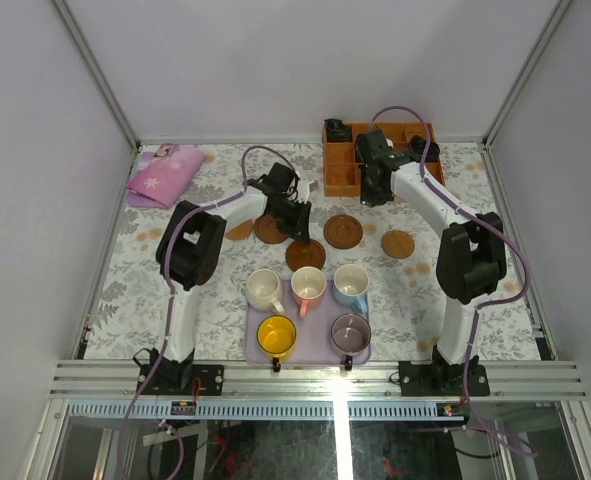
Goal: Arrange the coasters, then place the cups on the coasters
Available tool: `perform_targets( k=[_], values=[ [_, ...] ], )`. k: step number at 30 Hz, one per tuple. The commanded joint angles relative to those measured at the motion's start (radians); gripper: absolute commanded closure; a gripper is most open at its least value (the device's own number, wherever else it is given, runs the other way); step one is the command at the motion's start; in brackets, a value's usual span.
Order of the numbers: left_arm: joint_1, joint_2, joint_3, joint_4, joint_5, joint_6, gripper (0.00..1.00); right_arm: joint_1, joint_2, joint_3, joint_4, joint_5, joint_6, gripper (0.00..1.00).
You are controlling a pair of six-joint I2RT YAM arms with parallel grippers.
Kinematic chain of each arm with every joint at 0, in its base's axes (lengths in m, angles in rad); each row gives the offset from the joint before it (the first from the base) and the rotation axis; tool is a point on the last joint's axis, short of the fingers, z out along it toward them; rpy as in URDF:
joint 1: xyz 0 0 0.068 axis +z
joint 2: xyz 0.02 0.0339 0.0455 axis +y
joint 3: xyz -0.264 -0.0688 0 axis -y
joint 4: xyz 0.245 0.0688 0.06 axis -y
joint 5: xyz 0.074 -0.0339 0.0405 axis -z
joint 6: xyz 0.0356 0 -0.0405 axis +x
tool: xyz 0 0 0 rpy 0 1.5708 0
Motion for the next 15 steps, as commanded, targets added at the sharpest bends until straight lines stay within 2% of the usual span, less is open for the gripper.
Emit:
perform_targets(
  k=[1,7,15],
  values=[
    [-0.004,0.109,0.095,-0.014,-0.101,-0.020,0.85,-0.006,-0.047,0.039,0.004,0.069,-0.005,1.00],
    [0.011,0.193,0.232,-0.030,-0.123,-0.059,0.84,-0.015,-0.045,0.035,-0.007,0.093,-0.012,1.00],
    [0.067,0.242,0.316,-0.010,-0.147,-0.122,0.80,-0.045,-0.030,0.043,-0.005,0.092,-0.012,1.00]
  ],
)
